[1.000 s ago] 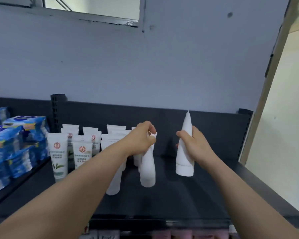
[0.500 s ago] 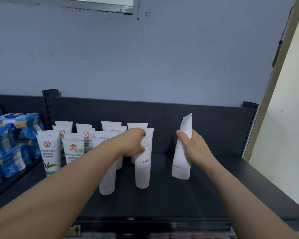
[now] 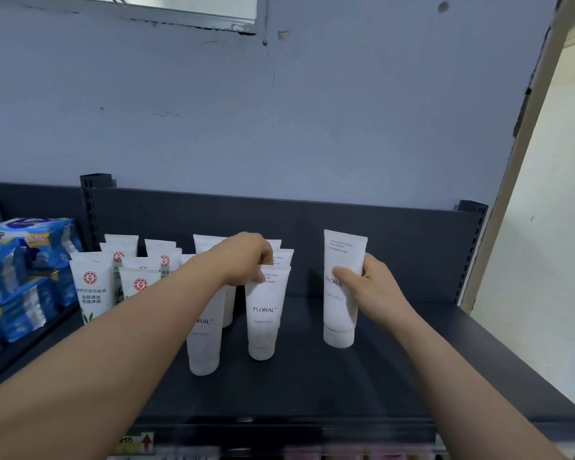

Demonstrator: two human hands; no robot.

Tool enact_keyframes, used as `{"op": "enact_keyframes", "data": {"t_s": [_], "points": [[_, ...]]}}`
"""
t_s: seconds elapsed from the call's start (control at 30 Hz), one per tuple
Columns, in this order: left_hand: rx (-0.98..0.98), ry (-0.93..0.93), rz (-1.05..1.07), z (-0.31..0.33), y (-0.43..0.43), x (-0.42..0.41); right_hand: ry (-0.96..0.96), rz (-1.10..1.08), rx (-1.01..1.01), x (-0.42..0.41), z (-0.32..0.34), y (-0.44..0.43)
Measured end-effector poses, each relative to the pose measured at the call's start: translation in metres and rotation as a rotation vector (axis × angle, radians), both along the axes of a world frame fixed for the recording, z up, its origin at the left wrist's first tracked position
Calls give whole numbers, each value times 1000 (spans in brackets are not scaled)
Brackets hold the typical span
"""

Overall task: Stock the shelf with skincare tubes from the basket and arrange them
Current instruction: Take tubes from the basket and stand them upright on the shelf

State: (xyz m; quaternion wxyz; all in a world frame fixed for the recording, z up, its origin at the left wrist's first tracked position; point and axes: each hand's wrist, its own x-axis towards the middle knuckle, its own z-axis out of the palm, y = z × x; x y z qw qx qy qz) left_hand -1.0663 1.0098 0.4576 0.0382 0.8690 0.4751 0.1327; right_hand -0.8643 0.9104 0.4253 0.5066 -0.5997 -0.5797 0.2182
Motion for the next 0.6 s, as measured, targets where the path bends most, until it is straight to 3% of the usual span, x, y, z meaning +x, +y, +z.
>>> {"op": "enact_keyframes", "data": {"t_s": [0.27, 0.6], "points": [[19, 43, 2, -1, -1, -11, 73, 139, -42, -13, -3, -8], [237, -263, 117, -1, -30, -62, -21, 291, -150, -51, -23, -2]]}}
